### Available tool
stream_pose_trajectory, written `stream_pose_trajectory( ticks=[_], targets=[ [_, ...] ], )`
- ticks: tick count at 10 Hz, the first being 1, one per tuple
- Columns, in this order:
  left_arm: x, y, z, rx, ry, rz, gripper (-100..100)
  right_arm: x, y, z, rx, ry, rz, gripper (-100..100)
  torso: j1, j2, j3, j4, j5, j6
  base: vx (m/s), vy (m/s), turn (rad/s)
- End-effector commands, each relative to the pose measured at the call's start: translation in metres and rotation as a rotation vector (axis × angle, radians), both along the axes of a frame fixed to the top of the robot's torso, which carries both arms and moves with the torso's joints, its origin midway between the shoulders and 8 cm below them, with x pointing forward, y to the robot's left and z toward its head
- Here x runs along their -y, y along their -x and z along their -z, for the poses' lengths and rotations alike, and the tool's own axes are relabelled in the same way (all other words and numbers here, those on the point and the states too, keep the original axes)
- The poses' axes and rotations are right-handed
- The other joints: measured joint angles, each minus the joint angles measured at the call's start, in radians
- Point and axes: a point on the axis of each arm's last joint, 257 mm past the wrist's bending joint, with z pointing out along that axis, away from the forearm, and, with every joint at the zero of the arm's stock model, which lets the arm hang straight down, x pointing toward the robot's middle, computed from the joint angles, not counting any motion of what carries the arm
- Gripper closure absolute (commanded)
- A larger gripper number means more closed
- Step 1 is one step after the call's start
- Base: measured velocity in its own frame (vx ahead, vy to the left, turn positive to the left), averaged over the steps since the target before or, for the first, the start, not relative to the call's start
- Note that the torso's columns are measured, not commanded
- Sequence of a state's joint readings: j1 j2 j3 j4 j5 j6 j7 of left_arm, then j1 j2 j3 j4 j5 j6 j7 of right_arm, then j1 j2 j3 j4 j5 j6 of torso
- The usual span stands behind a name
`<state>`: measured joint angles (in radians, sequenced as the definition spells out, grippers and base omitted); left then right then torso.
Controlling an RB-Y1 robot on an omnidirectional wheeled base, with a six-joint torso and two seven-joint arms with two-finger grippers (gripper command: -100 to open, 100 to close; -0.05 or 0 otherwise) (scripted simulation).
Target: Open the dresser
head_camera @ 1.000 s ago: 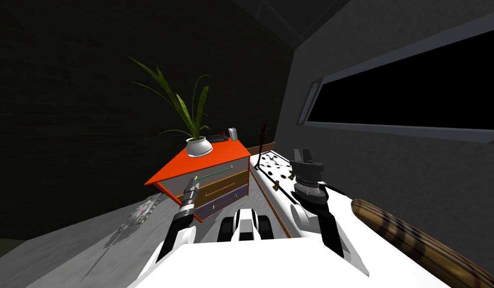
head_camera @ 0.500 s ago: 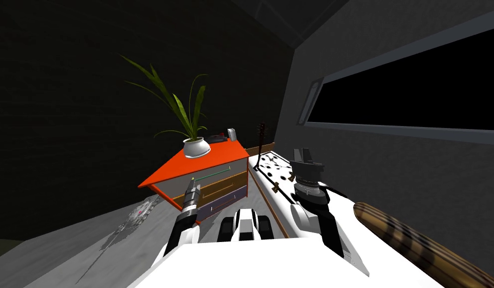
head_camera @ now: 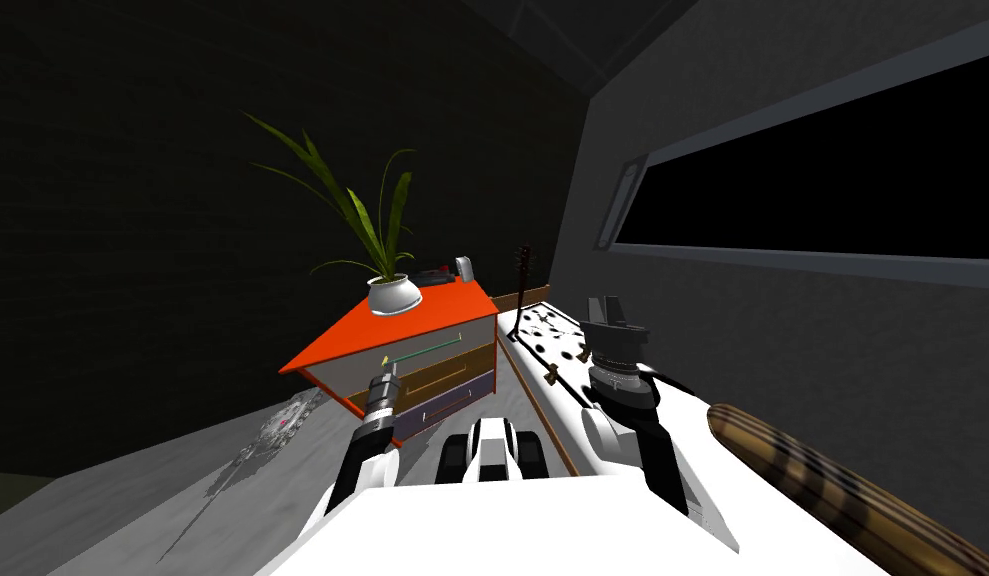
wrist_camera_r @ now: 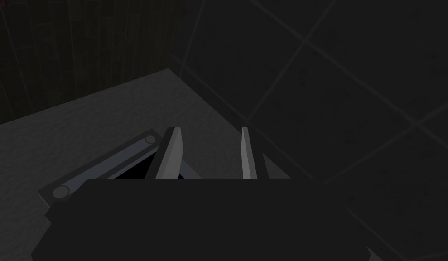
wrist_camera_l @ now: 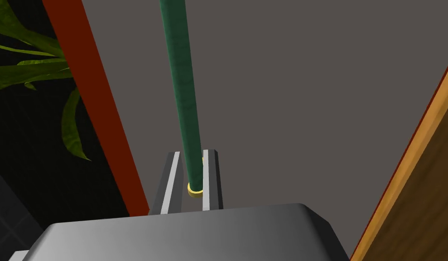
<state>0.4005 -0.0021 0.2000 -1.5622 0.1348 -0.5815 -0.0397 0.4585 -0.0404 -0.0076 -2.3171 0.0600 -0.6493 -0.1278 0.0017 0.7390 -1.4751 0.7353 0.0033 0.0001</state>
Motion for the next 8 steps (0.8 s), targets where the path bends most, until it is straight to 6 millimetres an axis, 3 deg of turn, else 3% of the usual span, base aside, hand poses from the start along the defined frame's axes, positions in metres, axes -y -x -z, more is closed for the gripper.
stream_pose_trajectory(
  ticks=[1, 4, 8],
  targets=[
    [0.0004, 0.0032, 0.0020, -0.016, 0.004, 0.002, 100, 0.0000, 0.0000, 0.0000, 0.000, 0.000, 0.000, 0, -0.001, 0.001, 0.001, 0.001, -0.001, 0.000, -0.153, -0.078, 0.010],
    [0.0018, 0.0063, 0.0019, -0.020, 0.005, 0.005, 100, 0.0000, 0.0000, 0.0000, 0.000, 0.000, 0.000, 0, 0.001, -0.006, -0.004, 0.002, -0.003, 0.000, -0.115, -0.052, 0.006],
    [0.0041, 0.0117, 0.0028, -0.028, 0.006, 0.009, 100, 0.0000, 0.0000, 0.0000, 0.000, 0.000, 0.000, 0, 0.000, 0.000, 0.000, 0.002, -0.002, 0.001, -0.181, -0.074, 0.010]
  ],
)
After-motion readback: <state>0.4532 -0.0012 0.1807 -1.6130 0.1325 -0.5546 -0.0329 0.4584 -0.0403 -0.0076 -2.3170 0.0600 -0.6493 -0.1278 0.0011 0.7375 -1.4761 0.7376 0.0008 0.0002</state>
